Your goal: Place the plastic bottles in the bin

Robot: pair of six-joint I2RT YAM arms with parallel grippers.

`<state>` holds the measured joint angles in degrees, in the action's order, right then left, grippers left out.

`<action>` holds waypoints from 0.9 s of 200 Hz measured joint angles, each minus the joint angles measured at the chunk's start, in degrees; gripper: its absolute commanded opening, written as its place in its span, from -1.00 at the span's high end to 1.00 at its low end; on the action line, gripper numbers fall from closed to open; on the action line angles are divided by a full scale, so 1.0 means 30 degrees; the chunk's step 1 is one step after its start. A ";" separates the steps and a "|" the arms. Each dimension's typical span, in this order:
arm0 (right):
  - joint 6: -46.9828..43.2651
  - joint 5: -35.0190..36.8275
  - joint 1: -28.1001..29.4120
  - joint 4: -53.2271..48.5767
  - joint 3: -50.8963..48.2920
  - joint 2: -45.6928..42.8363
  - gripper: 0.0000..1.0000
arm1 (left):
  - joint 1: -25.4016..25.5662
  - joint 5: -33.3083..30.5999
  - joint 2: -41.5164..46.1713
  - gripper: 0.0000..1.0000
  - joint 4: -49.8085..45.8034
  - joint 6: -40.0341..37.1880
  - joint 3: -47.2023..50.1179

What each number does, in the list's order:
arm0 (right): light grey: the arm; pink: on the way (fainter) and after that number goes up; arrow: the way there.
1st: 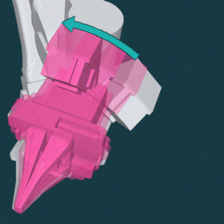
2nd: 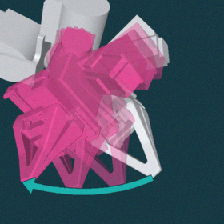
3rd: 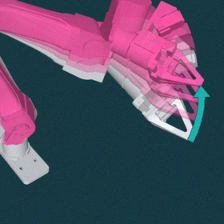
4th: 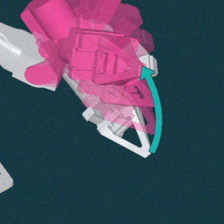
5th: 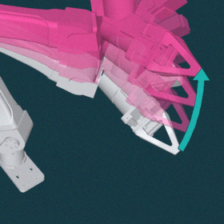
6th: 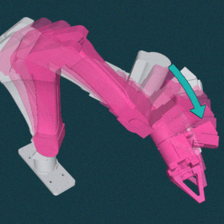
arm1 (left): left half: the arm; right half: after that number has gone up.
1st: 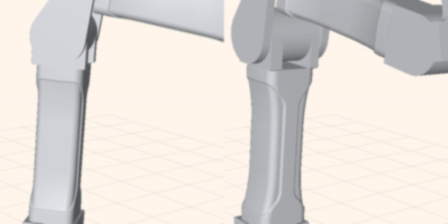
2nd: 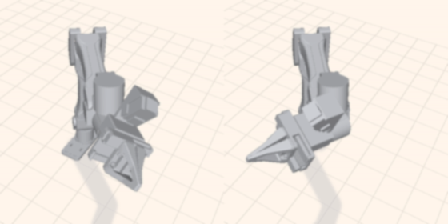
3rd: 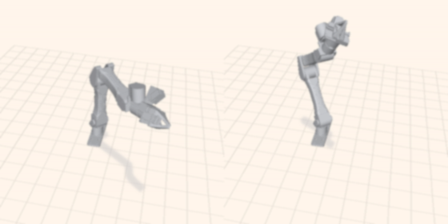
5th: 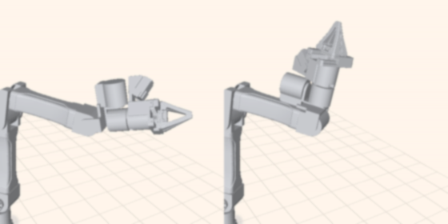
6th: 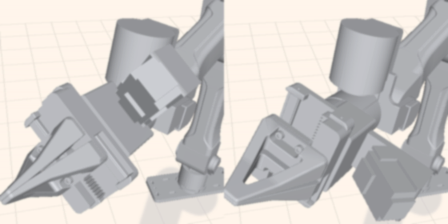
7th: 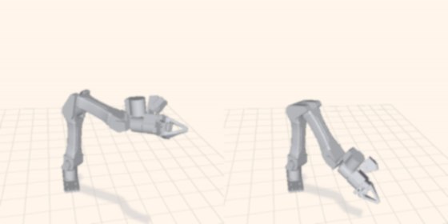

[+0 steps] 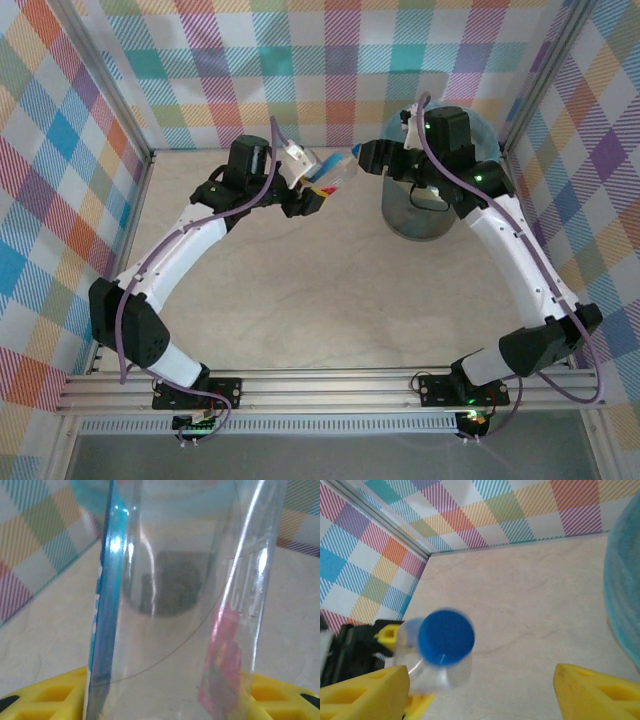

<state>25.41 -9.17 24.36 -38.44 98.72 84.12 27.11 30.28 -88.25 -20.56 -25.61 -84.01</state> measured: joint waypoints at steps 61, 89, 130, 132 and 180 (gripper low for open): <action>0.1370 -0.1668 0.0000 0.0619 0.0408 0.0583 0.03 | 0.0707 0.0619 0.0117 -0.09 0.0000 0.0627 0.0015; 0.1494 -0.2215 0.0000 0.0947 0.0415 0.0590 0.49 | 0.0801 0.0561 0.0204 -0.17 0.0044 0.1290 0.0015; 0.1035 -0.1566 -0.0007 0.0423 0.1107 0.0561 0.76 | 0.0831 0.0255 0.0612 -0.70 0.0525 0.2368 0.0022; 0.0882 -0.1355 -0.0007 0.0270 0.1239 0.0554 0.77 | 0.0831 0.0168 0.0685 -0.70 0.0590 0.2463 0.0036; -0.2812 0.4364 -0.0284 -0.1581 0.5348 -0.0022 0.83 | 0.0831 -0.2018 0.3585 -0.78 0.1778 0.3111 0.0780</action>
<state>16.97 3.92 23.51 -43.18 114.76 84.05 29.61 24.23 -77.49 -15.22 -16.27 -81.67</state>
